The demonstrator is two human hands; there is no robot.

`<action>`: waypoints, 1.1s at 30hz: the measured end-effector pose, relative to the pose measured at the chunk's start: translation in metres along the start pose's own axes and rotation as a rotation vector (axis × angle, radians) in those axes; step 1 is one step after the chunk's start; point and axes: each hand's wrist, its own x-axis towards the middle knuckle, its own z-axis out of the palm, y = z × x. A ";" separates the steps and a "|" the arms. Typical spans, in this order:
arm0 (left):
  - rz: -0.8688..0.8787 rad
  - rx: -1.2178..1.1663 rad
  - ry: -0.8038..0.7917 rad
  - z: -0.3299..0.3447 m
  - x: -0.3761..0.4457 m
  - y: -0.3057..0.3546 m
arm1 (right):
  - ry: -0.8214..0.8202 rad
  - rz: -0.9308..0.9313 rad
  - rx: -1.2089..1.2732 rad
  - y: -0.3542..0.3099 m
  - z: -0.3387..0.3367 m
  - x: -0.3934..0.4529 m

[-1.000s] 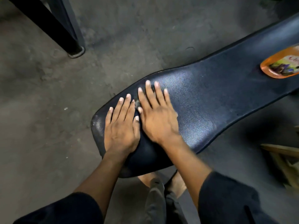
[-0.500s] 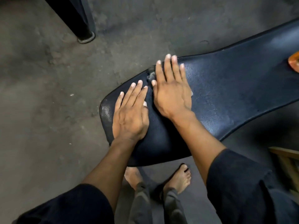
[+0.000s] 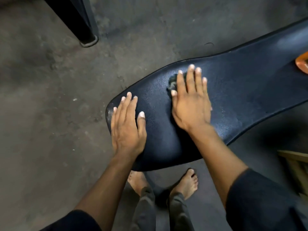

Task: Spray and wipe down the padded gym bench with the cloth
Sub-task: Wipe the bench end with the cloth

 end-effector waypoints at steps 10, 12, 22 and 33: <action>-0.127 -0.207 0.063 -0.010 0.005 -0.002 | -0.134 -0.336 -0.055 -0.025 0.010 -0.100; -0.121 -0.189 0.036 -0.010 0.004 -0.004 | -0.117 -0.269 -0.071 -0.016 0.005 -0.075; -0.022 -0.115 -0.001 -0.007 -0.008 -0.037 | -0.099 -0.318 -0.037 -0.091 0.019 -0.032; 0.048 0.040 -0.047 -0.001 -0.016 -0.054 | -0.039 -0.060 -0.026 -0.054 0.005 -0.010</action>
